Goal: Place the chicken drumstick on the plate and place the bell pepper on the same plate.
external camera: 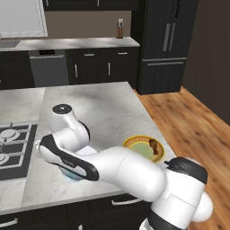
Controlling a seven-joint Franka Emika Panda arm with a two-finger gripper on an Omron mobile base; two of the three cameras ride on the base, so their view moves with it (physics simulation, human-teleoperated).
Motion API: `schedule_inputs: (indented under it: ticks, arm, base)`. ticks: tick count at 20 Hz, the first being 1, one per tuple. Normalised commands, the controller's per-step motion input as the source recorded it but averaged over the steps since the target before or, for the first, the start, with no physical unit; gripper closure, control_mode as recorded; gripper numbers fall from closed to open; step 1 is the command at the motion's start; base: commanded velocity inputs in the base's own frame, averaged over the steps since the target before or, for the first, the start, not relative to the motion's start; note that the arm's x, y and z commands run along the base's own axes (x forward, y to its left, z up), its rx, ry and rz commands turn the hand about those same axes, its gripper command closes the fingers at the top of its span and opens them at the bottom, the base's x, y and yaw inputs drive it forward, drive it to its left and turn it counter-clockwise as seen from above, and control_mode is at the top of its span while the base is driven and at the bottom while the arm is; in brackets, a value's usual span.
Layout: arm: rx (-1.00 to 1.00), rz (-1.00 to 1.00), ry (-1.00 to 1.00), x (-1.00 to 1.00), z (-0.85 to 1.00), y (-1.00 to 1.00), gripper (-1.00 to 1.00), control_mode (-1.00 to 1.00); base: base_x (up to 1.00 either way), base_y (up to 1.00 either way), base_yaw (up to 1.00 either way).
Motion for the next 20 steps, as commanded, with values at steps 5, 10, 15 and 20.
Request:
schedule_inputs:
  ticks: [5, 10, 15, 20]
  arm:
    - [0.13, 0.0, -0.09, 0.28, 0.43, -0.39, 1.0, -1.0]
    - [0.13, 0.0, -0.05, 0.48, 0.4, -0.4, 1.0, -1.0]
    - [0.09, -0.01, 0.0, 0.47, 0.19, -0.47, 1.0, -1.0]
    - [0.08, -0.03, 0.0, 0.24, 0.21, -0.53, 1.0, -1.0]
  base:
    - [0.0, 0.0, 0.0]
    - [0.0, 0.0, 0.0]
    - [0.0, 0.0, 0.0]
    - [0.0, 0.0, 0.0]
